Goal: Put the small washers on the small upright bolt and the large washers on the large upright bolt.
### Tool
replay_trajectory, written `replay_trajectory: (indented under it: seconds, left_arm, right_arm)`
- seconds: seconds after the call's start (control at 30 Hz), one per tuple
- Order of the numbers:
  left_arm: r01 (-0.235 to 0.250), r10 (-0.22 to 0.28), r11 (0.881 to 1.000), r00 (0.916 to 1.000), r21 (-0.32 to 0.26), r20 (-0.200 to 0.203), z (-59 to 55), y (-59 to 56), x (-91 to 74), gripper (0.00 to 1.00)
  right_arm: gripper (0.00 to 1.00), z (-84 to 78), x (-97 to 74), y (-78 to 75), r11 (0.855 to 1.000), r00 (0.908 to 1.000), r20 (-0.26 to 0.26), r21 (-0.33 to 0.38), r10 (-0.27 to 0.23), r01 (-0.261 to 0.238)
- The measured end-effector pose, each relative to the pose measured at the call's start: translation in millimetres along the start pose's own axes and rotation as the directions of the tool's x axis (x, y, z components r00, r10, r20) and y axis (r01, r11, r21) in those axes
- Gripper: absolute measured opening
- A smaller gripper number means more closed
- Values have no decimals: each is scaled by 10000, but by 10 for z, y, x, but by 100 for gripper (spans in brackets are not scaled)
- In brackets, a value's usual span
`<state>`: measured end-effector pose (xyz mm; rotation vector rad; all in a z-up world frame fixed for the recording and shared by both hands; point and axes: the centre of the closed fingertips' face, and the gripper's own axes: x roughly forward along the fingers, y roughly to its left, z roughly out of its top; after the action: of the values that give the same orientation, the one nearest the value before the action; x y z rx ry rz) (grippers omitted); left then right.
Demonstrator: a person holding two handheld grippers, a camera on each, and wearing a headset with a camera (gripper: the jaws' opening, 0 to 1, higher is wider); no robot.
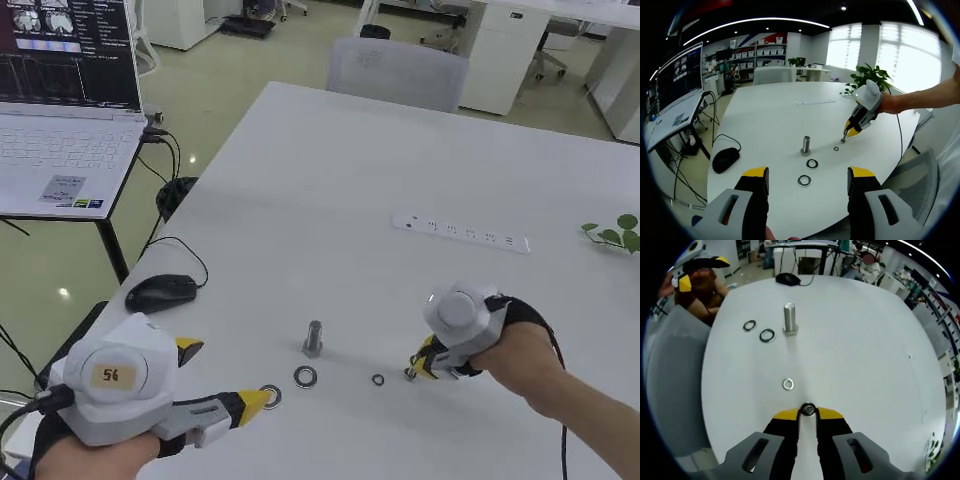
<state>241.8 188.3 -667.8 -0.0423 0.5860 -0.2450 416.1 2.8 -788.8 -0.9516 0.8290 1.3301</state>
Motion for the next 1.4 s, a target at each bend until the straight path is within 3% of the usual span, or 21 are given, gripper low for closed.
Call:
replay_trajectory:
  seconds: [0.33,0.7,0.87,1.17,1.4]
  left_arm:
    - [-7,7,10000,10000,9,-20,5,22,5,63]
    - [32,-32,10000,10000,59,-54,11,21,16,63]
    - [37,-37,10000,10000,77,-45,12,7,21,63]
    - [61,-61,9999,10000,100,14,24,-25,23,63]
    - [82,-83,9999,9999,140,71,40,-42,10,63]
  right_arm:
    - [14,-93,174,40,9997,9994,-285,98,213,-210]
    - [14,-128,204,51,9995,9993,-295,219,251,-244]
    - [17,-119,109,57,9996,9997,-58,182,219,-218]
    - [20,-95,-186,-30,9976,9971,622,560,-444,409]
    - [20,-18,-346,62,9973,9924,1040,386,-656,618]
